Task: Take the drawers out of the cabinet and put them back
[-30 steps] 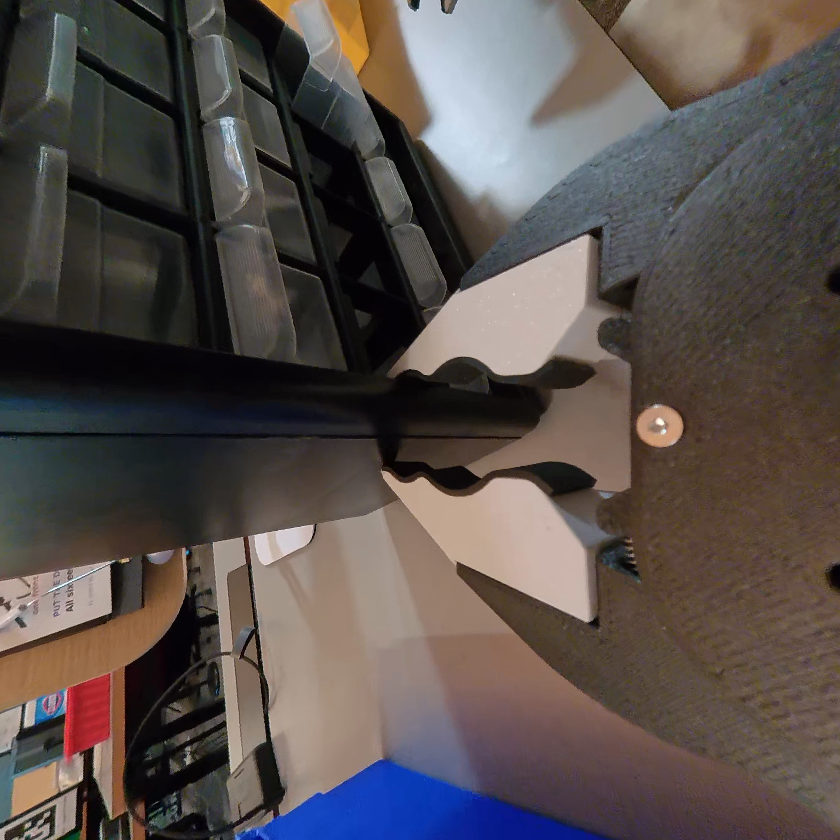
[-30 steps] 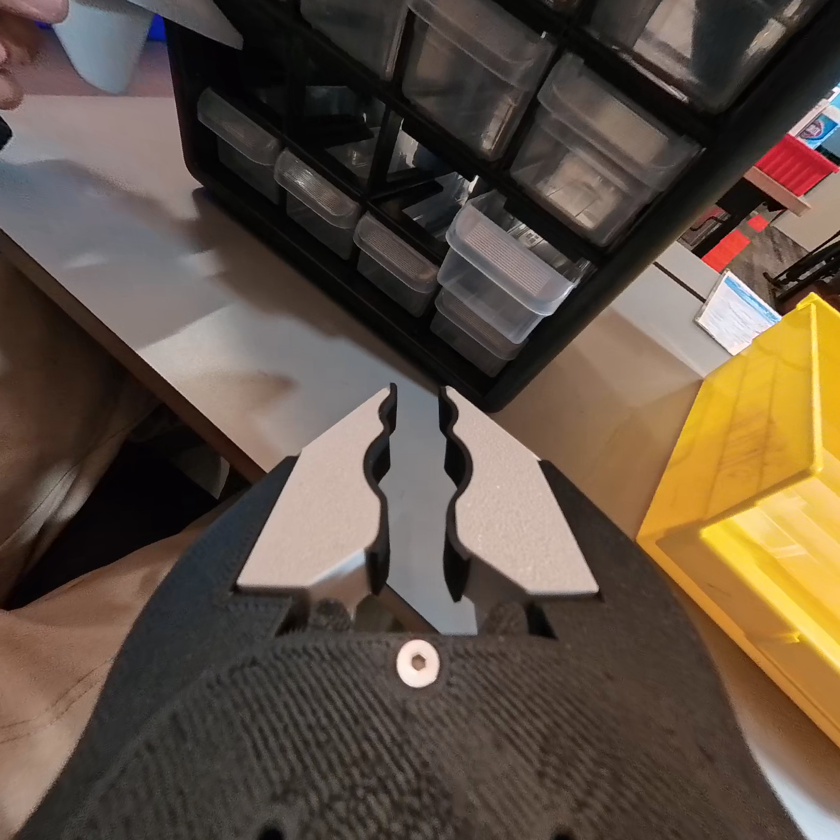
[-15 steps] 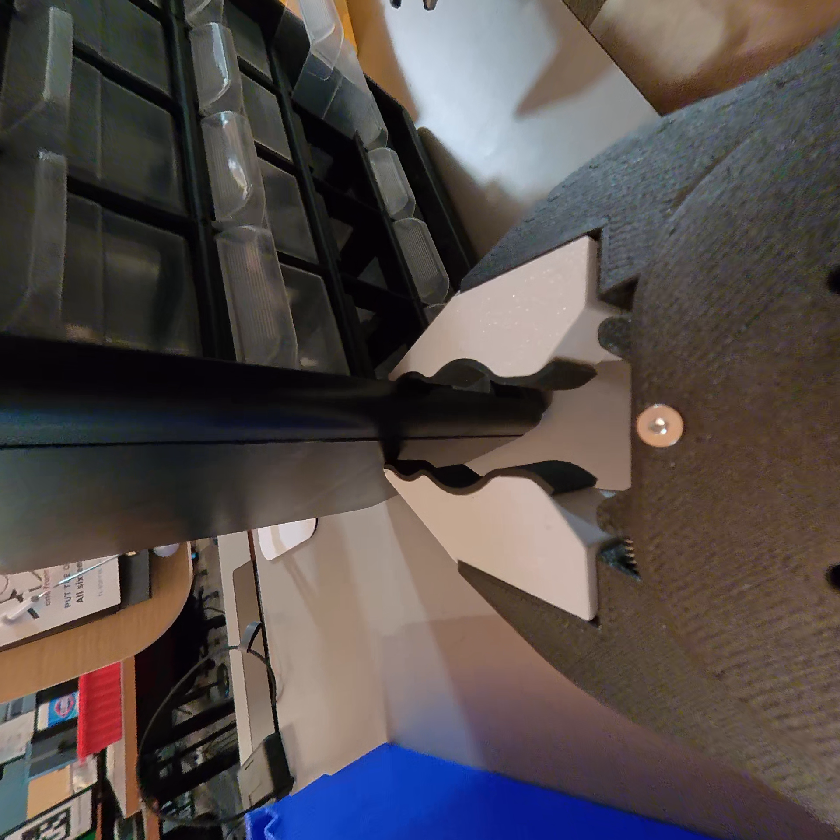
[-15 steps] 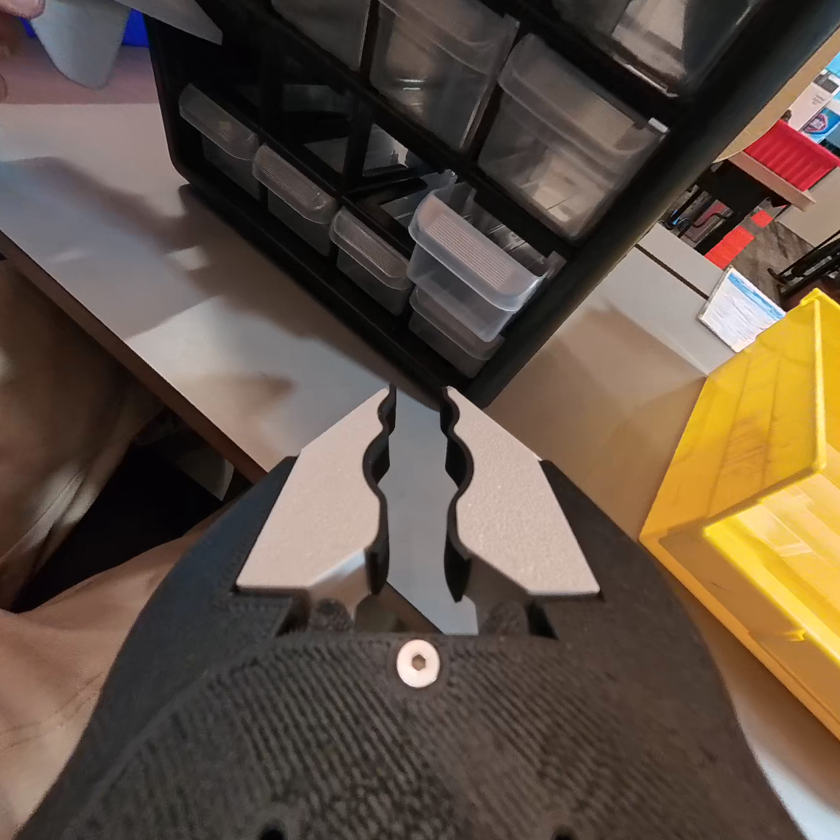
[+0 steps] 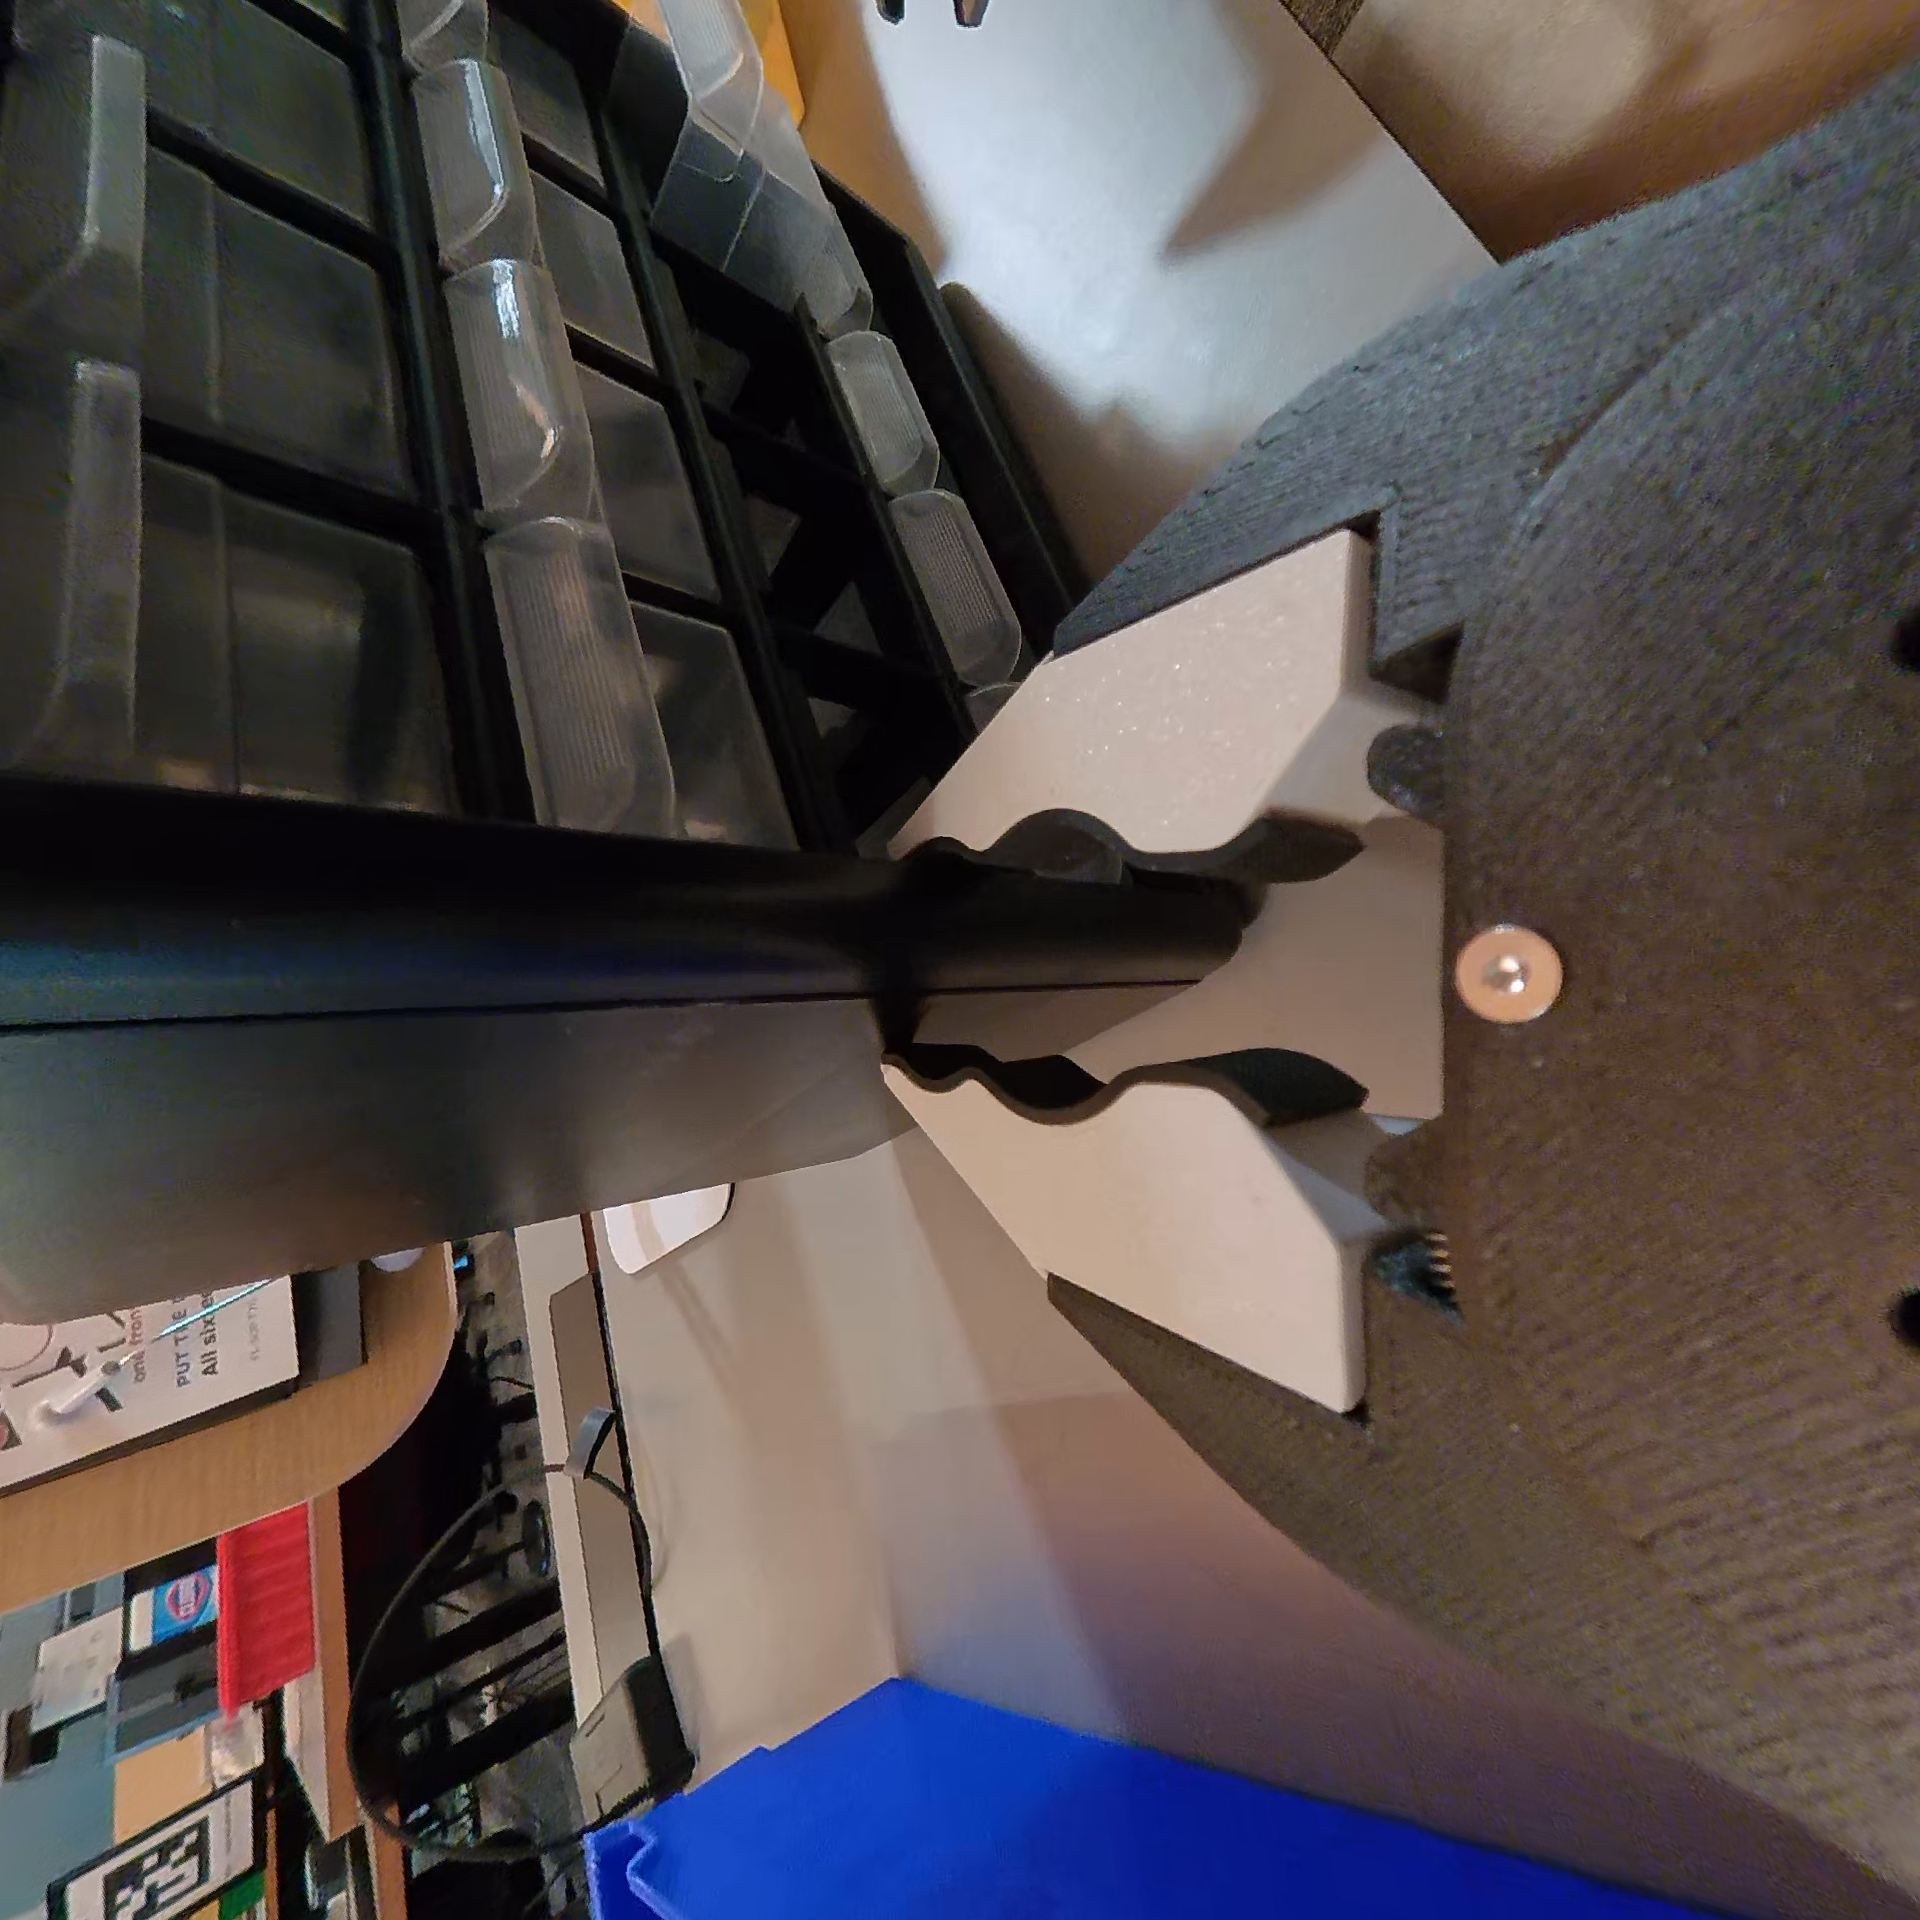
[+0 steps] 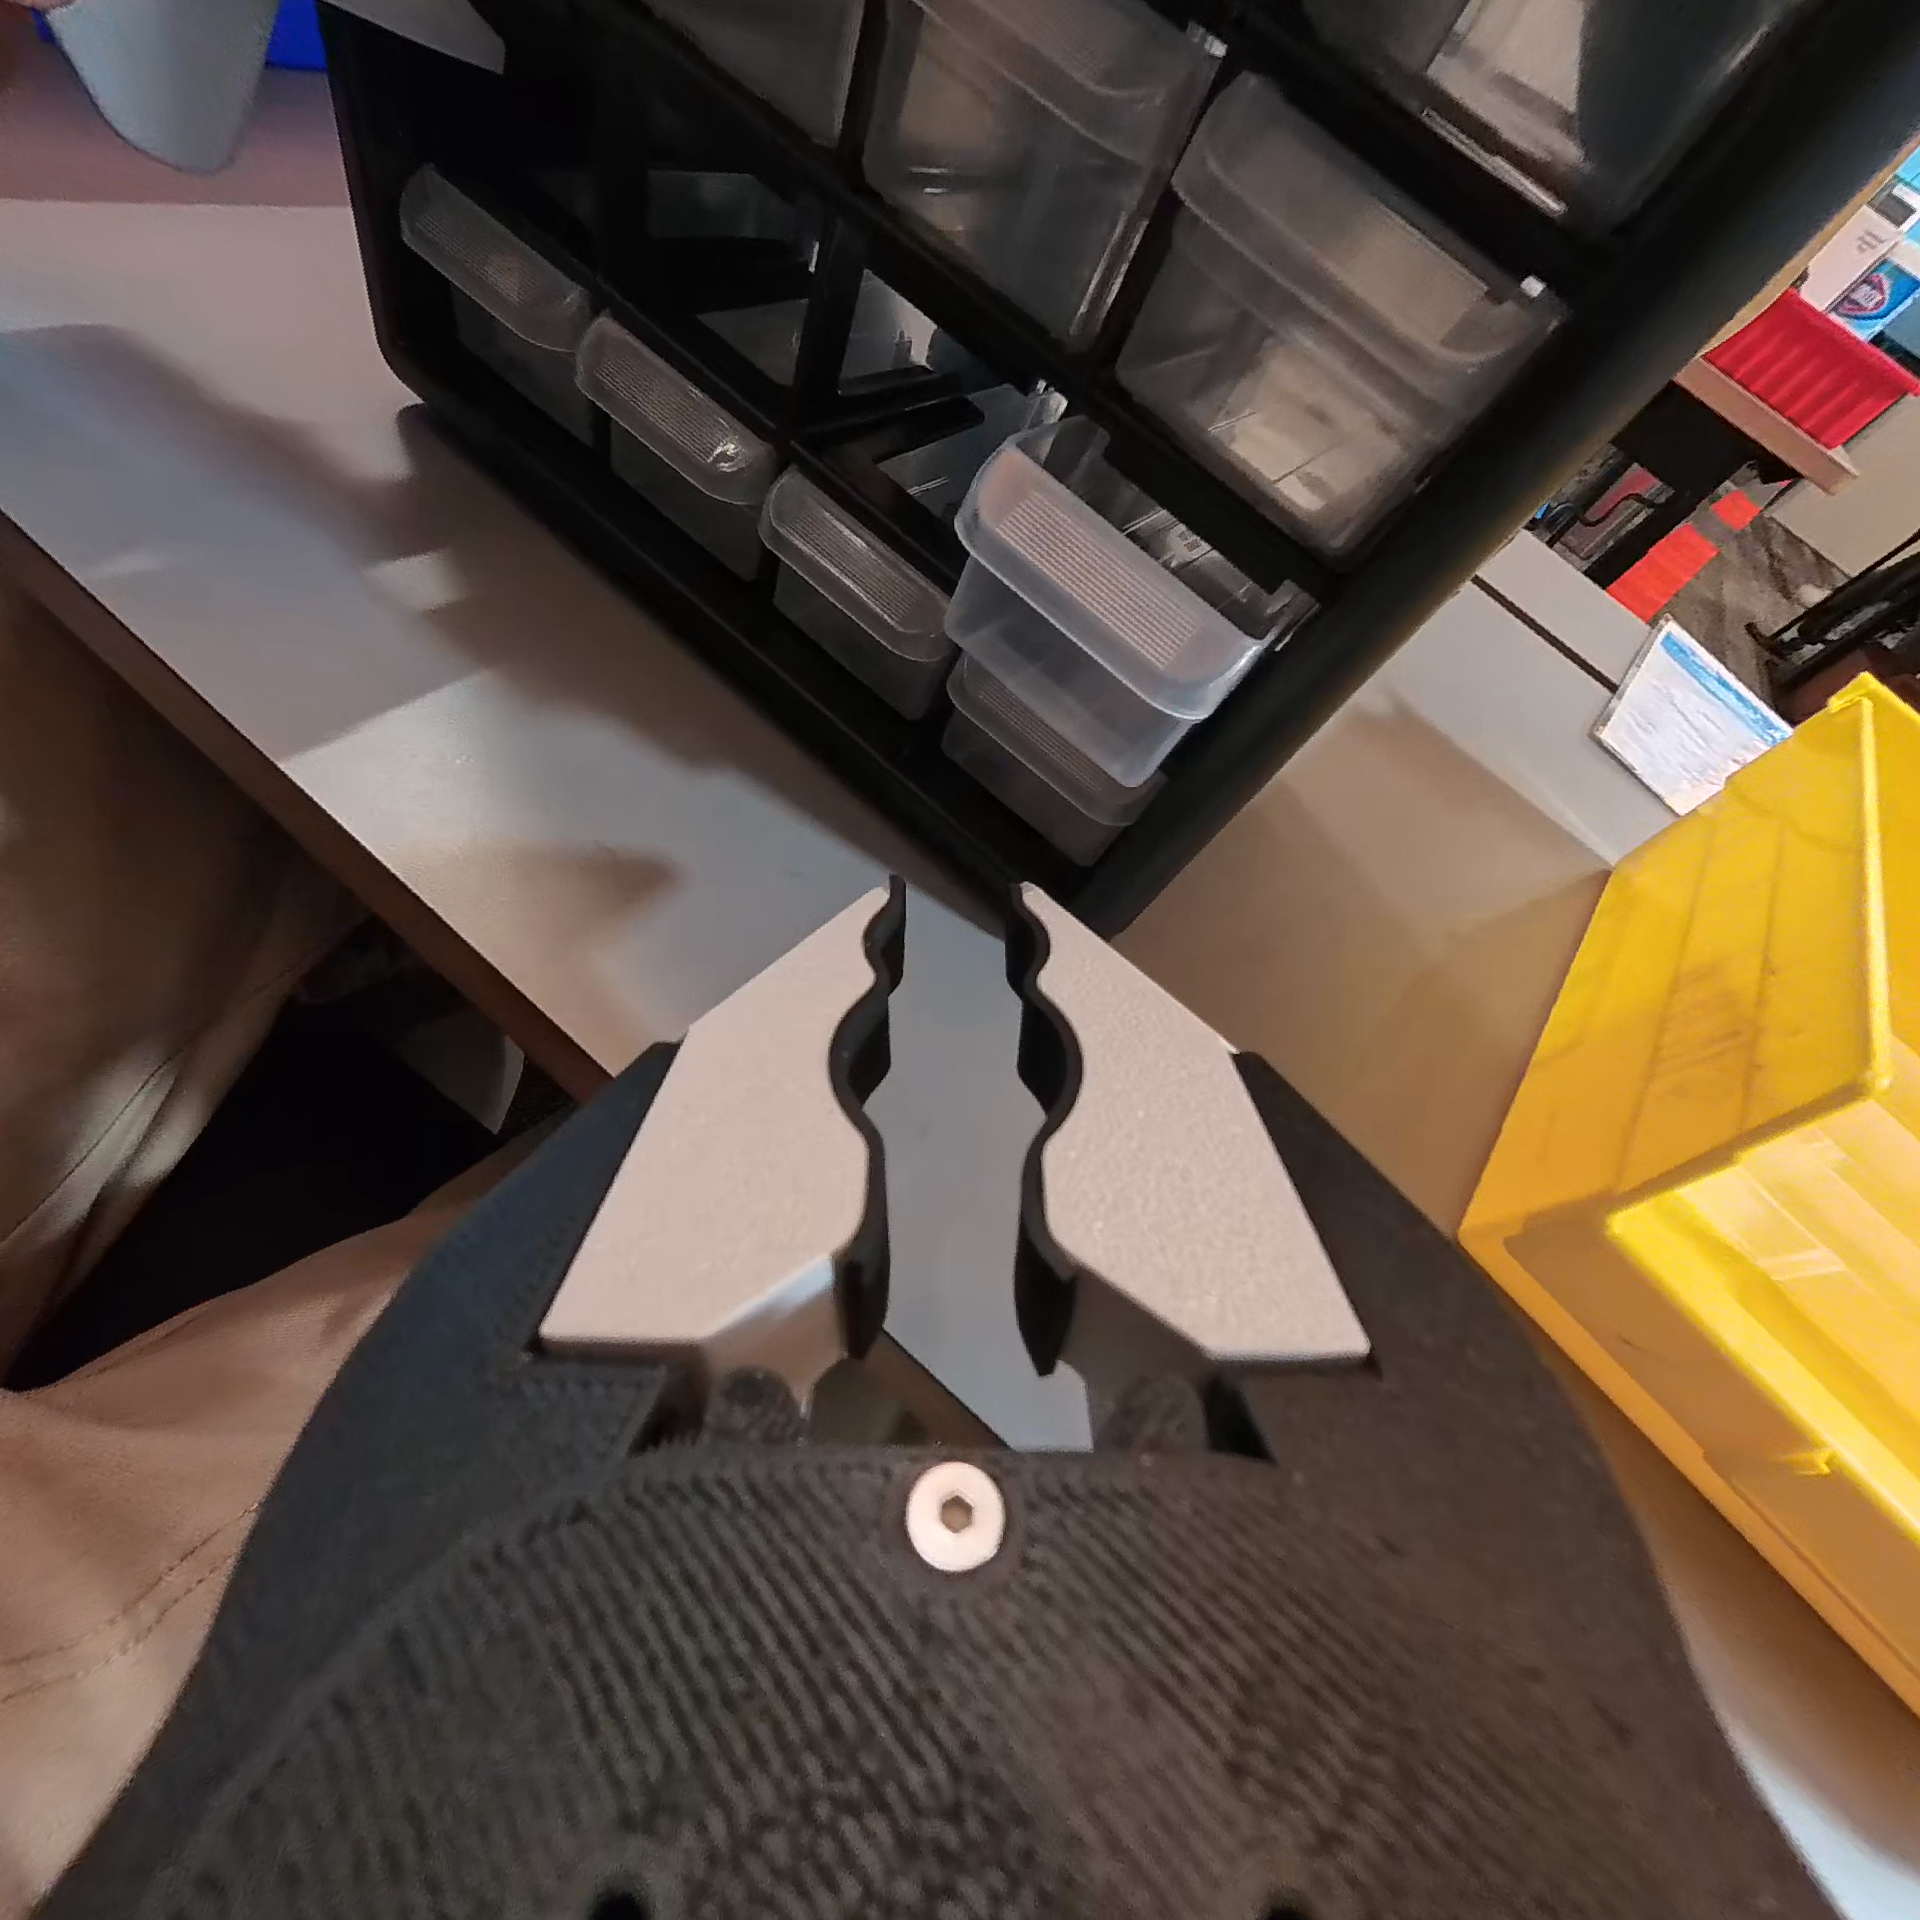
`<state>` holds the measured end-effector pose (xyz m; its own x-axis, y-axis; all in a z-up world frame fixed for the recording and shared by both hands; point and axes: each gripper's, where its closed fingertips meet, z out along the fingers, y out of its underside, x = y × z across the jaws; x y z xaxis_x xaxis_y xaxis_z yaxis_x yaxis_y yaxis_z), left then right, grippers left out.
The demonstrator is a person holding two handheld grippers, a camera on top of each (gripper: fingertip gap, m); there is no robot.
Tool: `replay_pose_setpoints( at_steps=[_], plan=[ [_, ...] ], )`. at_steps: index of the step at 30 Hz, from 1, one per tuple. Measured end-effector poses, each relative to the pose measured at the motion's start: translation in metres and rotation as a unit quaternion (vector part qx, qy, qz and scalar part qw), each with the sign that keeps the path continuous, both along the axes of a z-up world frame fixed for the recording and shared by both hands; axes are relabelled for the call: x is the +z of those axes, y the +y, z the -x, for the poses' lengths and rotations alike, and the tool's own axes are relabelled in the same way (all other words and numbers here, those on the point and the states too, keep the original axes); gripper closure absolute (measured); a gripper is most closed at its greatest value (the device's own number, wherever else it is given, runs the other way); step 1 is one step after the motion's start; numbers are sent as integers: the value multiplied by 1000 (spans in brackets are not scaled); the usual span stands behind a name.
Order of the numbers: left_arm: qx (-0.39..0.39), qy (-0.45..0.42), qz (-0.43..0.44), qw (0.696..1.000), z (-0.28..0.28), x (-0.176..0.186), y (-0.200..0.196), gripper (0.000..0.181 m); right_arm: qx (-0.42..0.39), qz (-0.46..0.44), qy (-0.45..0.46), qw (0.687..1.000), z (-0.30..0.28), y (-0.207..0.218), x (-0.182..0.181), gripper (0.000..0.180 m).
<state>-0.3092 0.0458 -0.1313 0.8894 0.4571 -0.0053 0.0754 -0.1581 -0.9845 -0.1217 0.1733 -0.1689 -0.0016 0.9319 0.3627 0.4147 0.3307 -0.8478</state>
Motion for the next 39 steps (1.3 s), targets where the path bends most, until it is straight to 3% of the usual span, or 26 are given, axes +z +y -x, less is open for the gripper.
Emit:
replay_pose_setpoints(
  at_steps=[11, 16, 21, 24, 29, 33, 39],
  plan=[
    [-2, -4, -4, 1000, 0, 0, 0, 154, 6, 38, 19, 999, 2, -4, 8, 161],
    [-4, -4, -3, 1000, -1, 0, 0, 153, -1, -2, 64, 998, 1, 2, 31, 161],
    [-5, -2, -2, 1000, -1, 0, 0, 153, 17, -59, 113, 992, 3, -7, 71, 142],
    [-6, -4, -3, 1000, -1, 0, 0, 153, 33, -94, 53, 994, 13, -6, 68, 125],
    [-8, -5, -4, 1000, -1, 0, 0, 153, 80, -170, -74, 979, 30, -2, 59, 134],
    [-10, -8, -5, 1000, -1, 0, 0, 153, 104, -245, -164, 950, 38, 1, 41, 139],
    [-14, -10, -7, 1000, -1, 0, 0, 152, 97, -379, -210, 896, 44, 11, 31, 156]
  ],
)
